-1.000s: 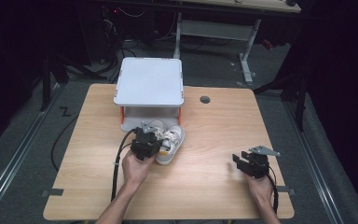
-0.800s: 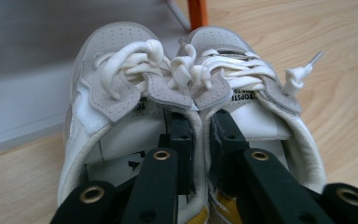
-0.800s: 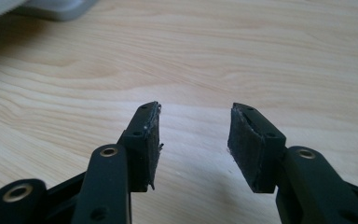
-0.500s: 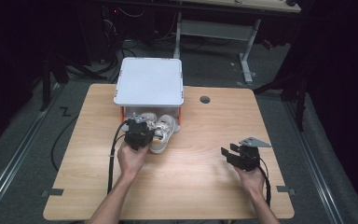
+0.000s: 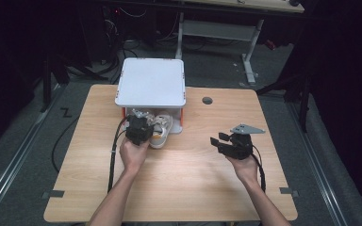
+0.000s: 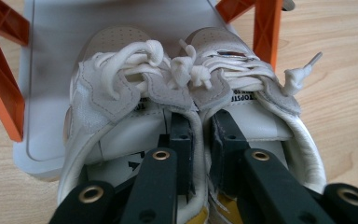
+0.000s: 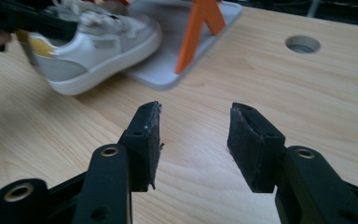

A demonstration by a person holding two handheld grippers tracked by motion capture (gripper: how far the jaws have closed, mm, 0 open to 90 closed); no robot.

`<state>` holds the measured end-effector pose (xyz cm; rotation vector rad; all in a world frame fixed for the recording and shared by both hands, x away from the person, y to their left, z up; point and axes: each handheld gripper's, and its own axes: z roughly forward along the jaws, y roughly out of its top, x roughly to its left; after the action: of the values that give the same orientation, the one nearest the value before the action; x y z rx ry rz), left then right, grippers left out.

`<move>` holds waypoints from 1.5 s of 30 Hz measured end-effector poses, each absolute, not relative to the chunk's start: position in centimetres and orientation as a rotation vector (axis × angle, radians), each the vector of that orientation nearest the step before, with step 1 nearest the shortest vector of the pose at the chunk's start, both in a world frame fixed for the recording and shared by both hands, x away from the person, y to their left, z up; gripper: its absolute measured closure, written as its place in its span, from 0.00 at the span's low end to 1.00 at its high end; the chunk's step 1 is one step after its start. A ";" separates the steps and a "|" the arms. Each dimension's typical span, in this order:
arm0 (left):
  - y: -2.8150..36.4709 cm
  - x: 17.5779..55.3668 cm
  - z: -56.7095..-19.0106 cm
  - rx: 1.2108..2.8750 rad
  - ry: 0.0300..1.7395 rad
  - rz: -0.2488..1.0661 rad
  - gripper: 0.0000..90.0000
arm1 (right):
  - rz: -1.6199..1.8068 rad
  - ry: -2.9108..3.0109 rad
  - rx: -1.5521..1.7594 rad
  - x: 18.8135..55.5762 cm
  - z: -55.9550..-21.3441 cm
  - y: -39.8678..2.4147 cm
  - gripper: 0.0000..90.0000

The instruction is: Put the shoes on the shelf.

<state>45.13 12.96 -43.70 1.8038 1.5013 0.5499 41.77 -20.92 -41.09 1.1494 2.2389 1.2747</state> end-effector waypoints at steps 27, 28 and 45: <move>12.2 46.8 -45.5 1.812 1.554 0.621 0.80 | 1.305 2.193 1.037 50.1 -34.3 -9.7 0.82; 12.2 46.8 -45.5 1.806 1.558 0.615 0.79 | 1.294 2.188 1.031 50.4 -34.3 -9.2 0.82; 12.4 45.9 -44.3 1.785 1.488 0.561 0.36 | 1.185 2.235 1.011 51.7 -34.9 -7.2 0.83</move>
<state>45.91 12.36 -44.29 1.7846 1.4882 0.5611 51.68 -7.19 -34.86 1.0111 2.2352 1.1846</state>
